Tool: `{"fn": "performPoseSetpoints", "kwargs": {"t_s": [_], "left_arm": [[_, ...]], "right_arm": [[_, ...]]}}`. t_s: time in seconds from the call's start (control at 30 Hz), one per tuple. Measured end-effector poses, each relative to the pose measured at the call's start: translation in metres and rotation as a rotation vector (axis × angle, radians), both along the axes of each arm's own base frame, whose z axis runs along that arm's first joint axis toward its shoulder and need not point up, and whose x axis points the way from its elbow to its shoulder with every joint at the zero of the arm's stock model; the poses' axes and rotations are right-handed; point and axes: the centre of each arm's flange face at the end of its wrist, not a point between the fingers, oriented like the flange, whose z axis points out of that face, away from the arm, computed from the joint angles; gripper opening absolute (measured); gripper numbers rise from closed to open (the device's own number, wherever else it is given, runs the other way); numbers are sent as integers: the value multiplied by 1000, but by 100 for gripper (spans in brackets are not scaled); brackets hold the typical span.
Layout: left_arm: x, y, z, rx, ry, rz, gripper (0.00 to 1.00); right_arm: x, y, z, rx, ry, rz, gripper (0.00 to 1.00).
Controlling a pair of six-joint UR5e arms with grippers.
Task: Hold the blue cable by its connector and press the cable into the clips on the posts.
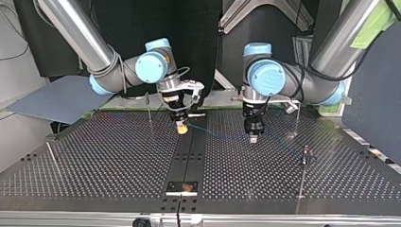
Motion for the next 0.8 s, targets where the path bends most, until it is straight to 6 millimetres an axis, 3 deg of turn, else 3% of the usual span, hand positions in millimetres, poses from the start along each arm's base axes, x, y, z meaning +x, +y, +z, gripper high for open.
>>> {"fn": "performPoseSetpoints", "kwargs": {"t_s": [0.47,0.8], "left_arm": [[-17,1,-43,3,2,-10,0],[-26,-12,-80,35,18,-44,0]], "right_arm": [[-19,14,-46,31,31,-18,0],[-34,23,-76,37,23,-56,0]]}}
